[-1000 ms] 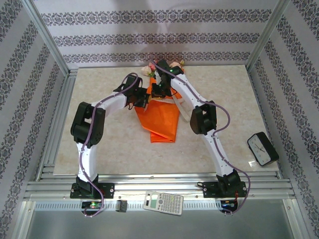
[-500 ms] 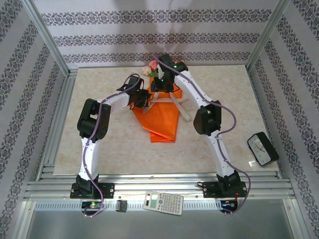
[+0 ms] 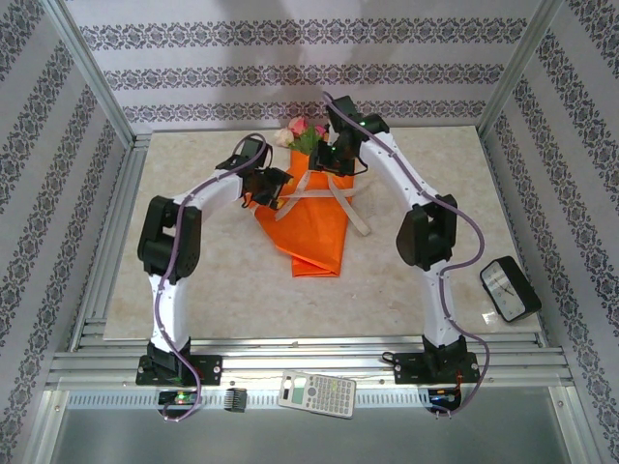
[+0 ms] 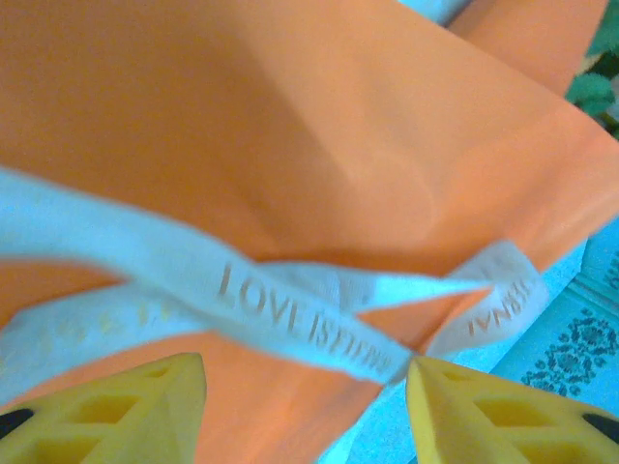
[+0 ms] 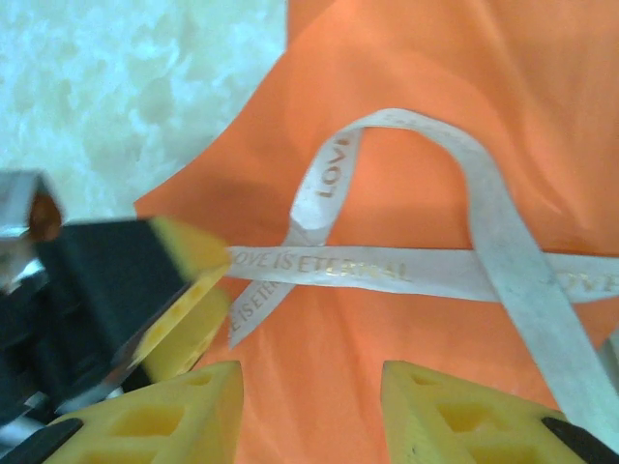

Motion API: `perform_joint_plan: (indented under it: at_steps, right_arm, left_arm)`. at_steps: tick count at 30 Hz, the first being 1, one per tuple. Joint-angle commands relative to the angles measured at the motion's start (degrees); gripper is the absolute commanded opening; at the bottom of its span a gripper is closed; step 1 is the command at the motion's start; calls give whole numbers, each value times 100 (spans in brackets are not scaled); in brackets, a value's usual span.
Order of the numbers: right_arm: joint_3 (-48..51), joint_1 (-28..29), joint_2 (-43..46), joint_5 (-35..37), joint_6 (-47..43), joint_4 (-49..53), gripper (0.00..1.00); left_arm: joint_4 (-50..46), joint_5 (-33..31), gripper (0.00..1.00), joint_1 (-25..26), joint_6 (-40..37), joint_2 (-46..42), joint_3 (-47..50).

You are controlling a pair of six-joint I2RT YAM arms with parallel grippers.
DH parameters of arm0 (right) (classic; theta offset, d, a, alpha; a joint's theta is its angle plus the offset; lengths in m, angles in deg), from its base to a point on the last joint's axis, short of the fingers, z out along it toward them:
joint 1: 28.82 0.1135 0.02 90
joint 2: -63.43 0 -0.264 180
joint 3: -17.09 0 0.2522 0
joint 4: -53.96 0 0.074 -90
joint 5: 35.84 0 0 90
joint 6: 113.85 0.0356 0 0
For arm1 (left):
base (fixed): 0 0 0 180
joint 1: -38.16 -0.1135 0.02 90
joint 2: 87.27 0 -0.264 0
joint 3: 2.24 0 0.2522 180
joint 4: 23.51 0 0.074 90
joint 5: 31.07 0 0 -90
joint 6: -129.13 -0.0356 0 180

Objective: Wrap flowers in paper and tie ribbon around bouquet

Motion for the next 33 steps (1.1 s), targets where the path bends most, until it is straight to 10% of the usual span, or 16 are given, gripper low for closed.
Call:
perform_joint_plan:
  at_steps: [1,7,16,33]
  right_arm:
    - [382,-195,412,-11,503,-310,42]
    - [1253,-618,779,-40,1426,-507,38]
    - [1885,-872,1097,-215,1755,-782,42]
    - [2548,-1071,1072,-710,2567,-1433,43]
  left_arm:
    - [-633,-29,56,-43,-554,-470,278]
    - [-2111,-193,35,41,-2971,-88,-652]
    - [-1713,-950,50,276,-5471,575,-1115]
    - [-1503,-1245,50,505,-6208,1372,-1617]
